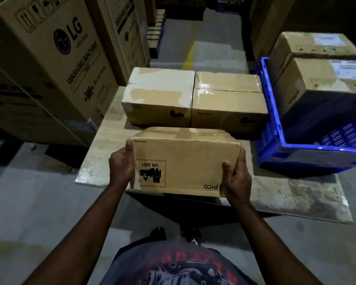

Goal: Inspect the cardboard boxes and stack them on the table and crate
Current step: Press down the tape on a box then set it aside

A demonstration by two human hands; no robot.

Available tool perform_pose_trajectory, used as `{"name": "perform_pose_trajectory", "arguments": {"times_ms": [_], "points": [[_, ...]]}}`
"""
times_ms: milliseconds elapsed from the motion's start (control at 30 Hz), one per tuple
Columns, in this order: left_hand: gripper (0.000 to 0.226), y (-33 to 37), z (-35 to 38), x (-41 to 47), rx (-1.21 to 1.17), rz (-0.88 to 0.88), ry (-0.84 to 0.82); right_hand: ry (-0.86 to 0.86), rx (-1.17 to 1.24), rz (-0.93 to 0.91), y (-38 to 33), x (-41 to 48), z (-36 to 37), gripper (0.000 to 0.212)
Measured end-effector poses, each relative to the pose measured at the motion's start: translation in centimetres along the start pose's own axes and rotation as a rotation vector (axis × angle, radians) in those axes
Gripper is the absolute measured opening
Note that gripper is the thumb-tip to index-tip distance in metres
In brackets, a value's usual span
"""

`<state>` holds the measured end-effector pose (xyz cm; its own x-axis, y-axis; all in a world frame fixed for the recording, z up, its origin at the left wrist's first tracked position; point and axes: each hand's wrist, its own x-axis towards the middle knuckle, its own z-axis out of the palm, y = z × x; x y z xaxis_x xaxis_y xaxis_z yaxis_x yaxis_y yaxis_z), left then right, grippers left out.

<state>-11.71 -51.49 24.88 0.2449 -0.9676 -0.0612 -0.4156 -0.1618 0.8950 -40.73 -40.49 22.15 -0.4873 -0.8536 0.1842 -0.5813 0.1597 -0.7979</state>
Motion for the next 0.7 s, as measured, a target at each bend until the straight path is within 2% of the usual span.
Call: {"name": "perform_pose_trajectory", "arguments": {"times_ms": [100, 233, 333, 433, 567, 700], "points": [[0.049, -0.3, 0.0, 0.2, -0.077, 0.067, -0.043, -0.025, 0.022, 0.020, -0.1, -0.8, 0.0, 0.083], [0.050, -1.4, -0.6, 1.0, -0.079, 0.100, -0.119, -0.039, 0.019, 0.132, -0.4, -1.7, -0.2, 0.086], [0.040, -3.9, -1.3, 1.1, -0.062, 0.129, -0.193, -0.003, -0.014, 0.118, -0.1, -1.9, 0.4, 0.075], [0.031, -7.2, -1.8, 0.6, 0.003, 0.149, -0.243, -0.020, -0.095, 0.097, 1.1, -2.9, 1.0, 0.082], [0.032, -10.1, -1.6, -0.3, 0.113, 0.156, -0.266, -0.116, -0.200, 0.104, 4.0, -4.3, 1.9, 0.077], [0.040, -11.5, -1.2, -0.3, 0.072, 0.032, -0.314, -0.169, -0.208, 0.152, 4.0, -4.1, 2.5, 0.075]]}}
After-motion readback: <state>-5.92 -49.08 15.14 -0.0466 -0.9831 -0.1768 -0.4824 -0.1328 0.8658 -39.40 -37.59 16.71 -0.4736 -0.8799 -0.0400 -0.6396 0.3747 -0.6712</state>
